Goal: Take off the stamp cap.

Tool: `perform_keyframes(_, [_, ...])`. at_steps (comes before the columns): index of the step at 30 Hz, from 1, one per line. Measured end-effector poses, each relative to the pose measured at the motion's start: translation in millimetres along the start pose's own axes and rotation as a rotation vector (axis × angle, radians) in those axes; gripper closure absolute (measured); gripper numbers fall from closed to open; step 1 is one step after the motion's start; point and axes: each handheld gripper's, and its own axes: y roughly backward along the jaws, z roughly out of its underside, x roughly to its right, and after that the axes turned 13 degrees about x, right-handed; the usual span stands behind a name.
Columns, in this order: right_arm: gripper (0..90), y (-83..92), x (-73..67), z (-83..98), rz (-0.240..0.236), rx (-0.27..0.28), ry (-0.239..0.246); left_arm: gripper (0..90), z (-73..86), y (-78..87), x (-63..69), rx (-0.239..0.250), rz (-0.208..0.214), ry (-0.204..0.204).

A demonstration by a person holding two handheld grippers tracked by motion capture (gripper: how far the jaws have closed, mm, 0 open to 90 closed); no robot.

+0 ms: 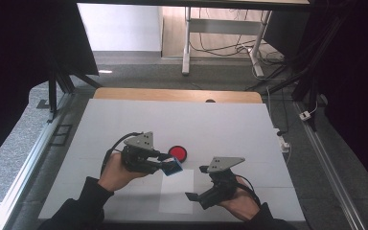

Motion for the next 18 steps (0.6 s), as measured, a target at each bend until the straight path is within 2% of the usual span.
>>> perform_keyframes(5, [0.0, -11.9, 2.7, -5.3, -0.03, -0.004, -0.006, 70.2, 0.5, -0.4, -1.0, -0.001, 0.026, -0.001])
perform_keyframes(11, [0.0, -28.8, 4.6, -6.7, -0.065, -0.051, 0.014, 70.2, 1.5, -1.1, -0.6, 0.008, 0.052, -0.013])
perform_keyframes(18, [0.4, -39.8, 5.3, -11.5, -0.113, -0.042, 0.027, 70.3, 2.9, -0.9, -1.2, 0.012, 0.091, -0.036])
